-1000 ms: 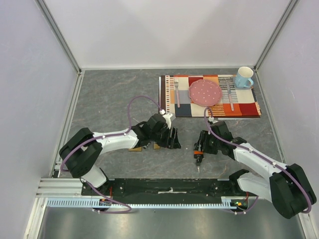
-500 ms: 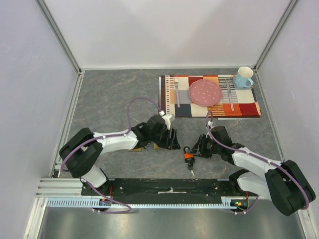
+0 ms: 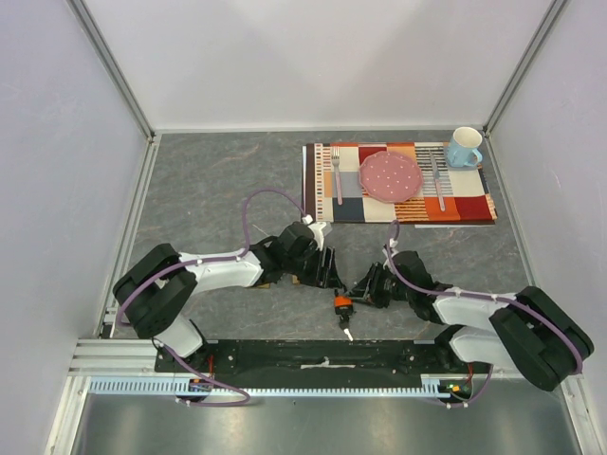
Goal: Lock with the key
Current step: Pick up the lock from the center of the board.
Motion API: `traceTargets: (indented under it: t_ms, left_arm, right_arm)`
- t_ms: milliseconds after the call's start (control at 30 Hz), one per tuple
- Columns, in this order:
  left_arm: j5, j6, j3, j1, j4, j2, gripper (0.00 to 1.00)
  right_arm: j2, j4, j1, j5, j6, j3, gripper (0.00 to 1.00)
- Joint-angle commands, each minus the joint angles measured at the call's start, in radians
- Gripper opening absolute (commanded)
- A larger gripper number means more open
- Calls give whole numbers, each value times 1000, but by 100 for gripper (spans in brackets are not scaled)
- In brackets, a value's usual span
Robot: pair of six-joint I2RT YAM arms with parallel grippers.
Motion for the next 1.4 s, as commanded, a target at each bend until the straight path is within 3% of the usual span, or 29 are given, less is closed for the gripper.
traceTargets:
  t_ms: [0,267,500,833,1033,1167,1367]
  left_arm:
    - [32,-34,2,-14,18,11,62]
    - [34,-44,-2,-16,-13,43,60]
    - [75,-45,28,-31,52,138,57]
    - [136,-30,140,-40,69,227,56]
    - [11,24,127,-43,-12,151,58]
    - [-110,52,103,-75,-100,58,68]
    - [-245,56,129,-152,-195,28,71]
  right_arm:
    - [22,-9,21,69,27,19,35]
    - [-183,-274,-14,235,-113,184,50]
    - [-279,-389,-94,233,-192,258,62]
    - [-354,-438,-143,236,-193,267,62]
    - [-352,-460,-159,238,-228,281,64]
    - [-355,-464,-165,245,-246,289,77]
    - [-346,-467,-175,250,-275,303,91]
